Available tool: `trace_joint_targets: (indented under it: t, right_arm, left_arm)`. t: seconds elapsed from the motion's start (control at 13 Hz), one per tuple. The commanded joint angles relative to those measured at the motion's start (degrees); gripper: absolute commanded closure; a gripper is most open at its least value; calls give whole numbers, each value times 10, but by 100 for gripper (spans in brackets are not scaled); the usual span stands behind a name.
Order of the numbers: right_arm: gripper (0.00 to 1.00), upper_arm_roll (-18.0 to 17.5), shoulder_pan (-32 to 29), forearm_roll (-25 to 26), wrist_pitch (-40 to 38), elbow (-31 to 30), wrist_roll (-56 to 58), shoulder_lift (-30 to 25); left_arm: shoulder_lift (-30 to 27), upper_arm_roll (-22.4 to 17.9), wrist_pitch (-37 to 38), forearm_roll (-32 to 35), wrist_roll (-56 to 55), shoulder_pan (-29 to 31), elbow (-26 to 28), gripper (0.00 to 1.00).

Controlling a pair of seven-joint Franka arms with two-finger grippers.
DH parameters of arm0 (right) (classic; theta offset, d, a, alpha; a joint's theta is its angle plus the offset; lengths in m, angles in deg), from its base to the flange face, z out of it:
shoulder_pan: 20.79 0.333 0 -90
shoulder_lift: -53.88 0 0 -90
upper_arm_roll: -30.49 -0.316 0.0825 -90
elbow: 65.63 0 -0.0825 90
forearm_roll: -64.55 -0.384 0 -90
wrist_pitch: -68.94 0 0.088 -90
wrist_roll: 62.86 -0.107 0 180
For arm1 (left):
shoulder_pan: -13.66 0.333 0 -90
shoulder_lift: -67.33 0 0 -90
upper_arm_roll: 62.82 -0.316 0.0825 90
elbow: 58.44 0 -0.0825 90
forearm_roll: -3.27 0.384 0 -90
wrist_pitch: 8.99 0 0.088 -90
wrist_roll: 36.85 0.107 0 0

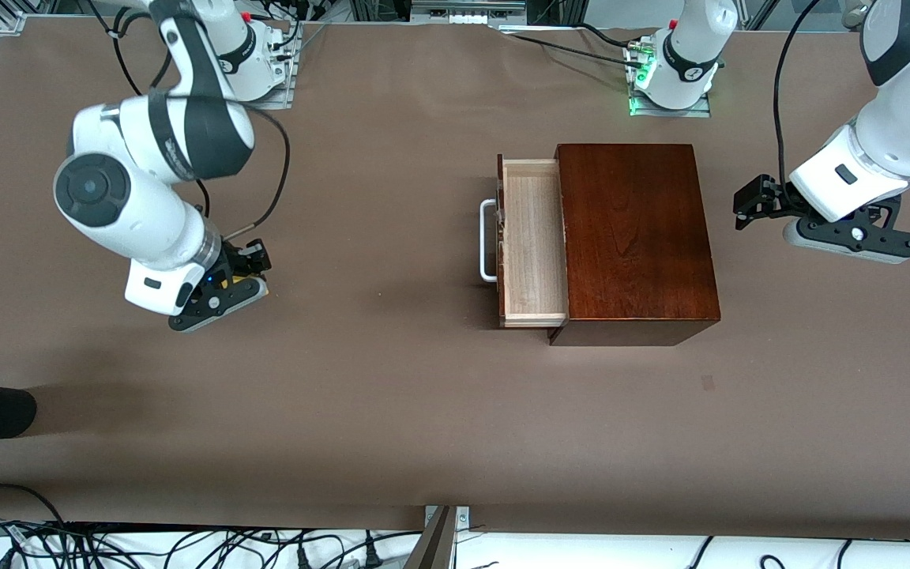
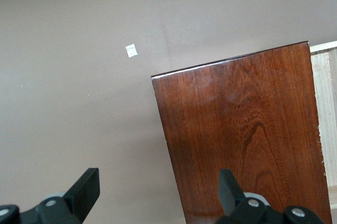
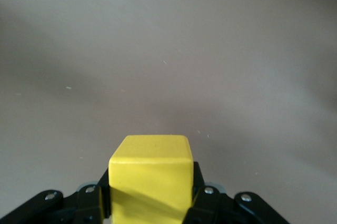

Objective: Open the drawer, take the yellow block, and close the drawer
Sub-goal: 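Carry the yellow cube away from the box with the right gripper, then set the cube down with the right gripper while the left gripper reaches the drawer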

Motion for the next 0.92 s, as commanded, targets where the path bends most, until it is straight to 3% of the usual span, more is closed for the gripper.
trace_joint_targets:
  t: [0.0,0.15,0.54,0.85]
  right_arm:
    - [100,-9,-28,-6,95,-142,-17,-66]
    - [100,-20,-74,-2,145,-202,-19,-80]
    - [100,-72,-158,-7,226,-258,-20,-48]
    - [100,-76,-162,-13,271,-275,-58,-5]
  left_arm:
    - [3,8,10,-2,6,-2,-16,0]
    - [4,22,9,-3,5,-2,-17,0]
    - [15,34,20,-4,13,-7,-13,0]
    - [21,62,50,-37,17,-12,-12,0]
